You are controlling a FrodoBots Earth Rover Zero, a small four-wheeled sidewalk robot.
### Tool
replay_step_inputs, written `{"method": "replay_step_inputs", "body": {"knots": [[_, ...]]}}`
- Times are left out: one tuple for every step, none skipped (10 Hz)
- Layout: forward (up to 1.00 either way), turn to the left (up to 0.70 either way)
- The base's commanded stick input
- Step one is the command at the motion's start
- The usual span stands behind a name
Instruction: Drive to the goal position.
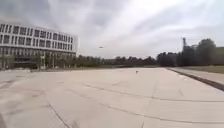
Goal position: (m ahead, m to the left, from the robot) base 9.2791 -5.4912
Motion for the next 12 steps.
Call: {"method": "replay_step_inputs", "body": {"knots": [[0.70, 0.00], [0.70, 0.00], [0.70, 0.00], [0.70, 0.00], [0.70, 0.00], [0.70, 0.00], [0.70, 0.00], [0.70, 0.00], [0.70, 0.00], [0.70, 0.00], [0.70, 0.00], [0.70, 0.00]]}}
